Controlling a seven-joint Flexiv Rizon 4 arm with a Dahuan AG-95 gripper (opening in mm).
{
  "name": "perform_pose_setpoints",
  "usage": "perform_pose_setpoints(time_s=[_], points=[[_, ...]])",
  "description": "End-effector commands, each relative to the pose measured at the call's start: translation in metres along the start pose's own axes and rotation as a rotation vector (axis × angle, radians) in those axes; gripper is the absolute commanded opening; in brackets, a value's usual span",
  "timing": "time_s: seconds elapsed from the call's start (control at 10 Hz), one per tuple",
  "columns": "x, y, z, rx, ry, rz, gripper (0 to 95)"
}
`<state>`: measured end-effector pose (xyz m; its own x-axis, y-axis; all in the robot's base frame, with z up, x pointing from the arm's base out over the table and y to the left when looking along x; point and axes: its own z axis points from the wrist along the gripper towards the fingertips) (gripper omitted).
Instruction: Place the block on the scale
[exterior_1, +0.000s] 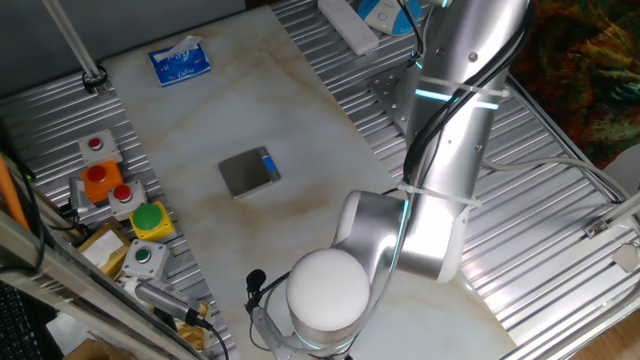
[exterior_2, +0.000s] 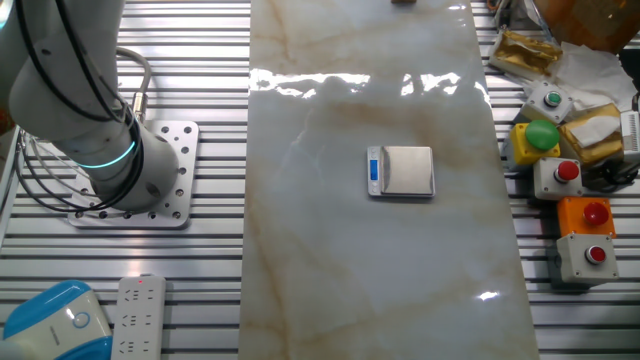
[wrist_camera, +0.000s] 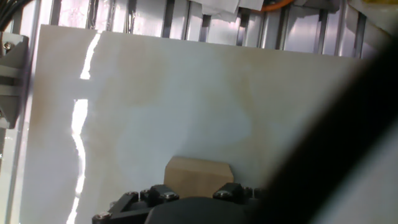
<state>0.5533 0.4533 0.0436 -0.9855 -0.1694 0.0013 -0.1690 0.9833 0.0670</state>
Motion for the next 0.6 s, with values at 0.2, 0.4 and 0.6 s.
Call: perform_pose_setpoints(time_s=[0.2, 0.4, 0.6], points=[[0.008, -0.016, -0.024, -0.006, 0.011, -0.025, 57.0], [0.008, -0.019, -0.028, -0.005, 0.012, -0.030, 57.0], [0.007, -0.019, -0.028, -0.008, 0.012, -0.035, 57.0]])
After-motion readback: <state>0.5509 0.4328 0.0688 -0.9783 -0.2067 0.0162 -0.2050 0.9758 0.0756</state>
